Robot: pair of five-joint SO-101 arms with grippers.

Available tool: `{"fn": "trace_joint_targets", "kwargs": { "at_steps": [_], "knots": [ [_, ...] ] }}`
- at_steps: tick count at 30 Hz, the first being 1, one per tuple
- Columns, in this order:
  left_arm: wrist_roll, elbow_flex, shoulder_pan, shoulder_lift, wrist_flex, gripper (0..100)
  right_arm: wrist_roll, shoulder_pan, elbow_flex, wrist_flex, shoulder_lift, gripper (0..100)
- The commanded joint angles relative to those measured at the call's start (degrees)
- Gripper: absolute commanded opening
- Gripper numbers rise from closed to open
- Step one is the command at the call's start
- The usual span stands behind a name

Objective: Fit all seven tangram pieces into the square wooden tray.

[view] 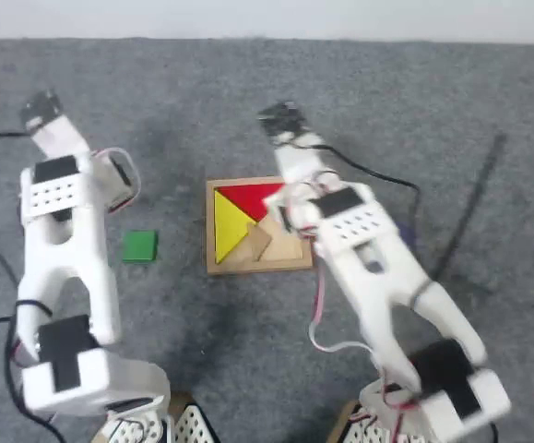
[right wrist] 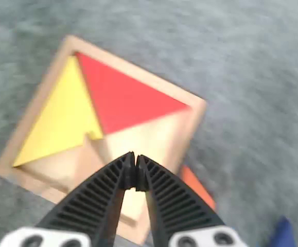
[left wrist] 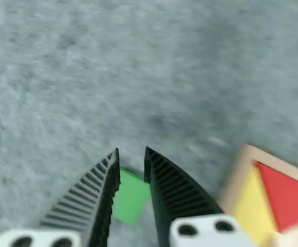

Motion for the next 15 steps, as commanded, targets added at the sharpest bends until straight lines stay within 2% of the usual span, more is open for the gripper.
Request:
{"fn": "trace_joint_targets", "kwargs": {
  "at_steps": [1, 6, 9, 15],
  "knots": [
    [-4.4, 0.1, -3.8, 1.7, -4.8, 7, 0.7, -2.4, -11.7, 2.8, 8.7, 0.7],
    [-9.9, 0.1, -8.1, 6.9, -5.5, 7, 0.9, -4.1, -23.1, 9.5, 21.1, 0.9],
    [-14.5, 0.1, -9.1, 8.7, -4.2, 7, 4.4, -5.4, -27.5, 13.2, 25.5, 0.9],
    [-15.7, 0.1, -8.7, 8.8, -4.4, 5, 6.9, -6.8, -29.5, 14.5, 28.2, 0.9]
  ]
}}
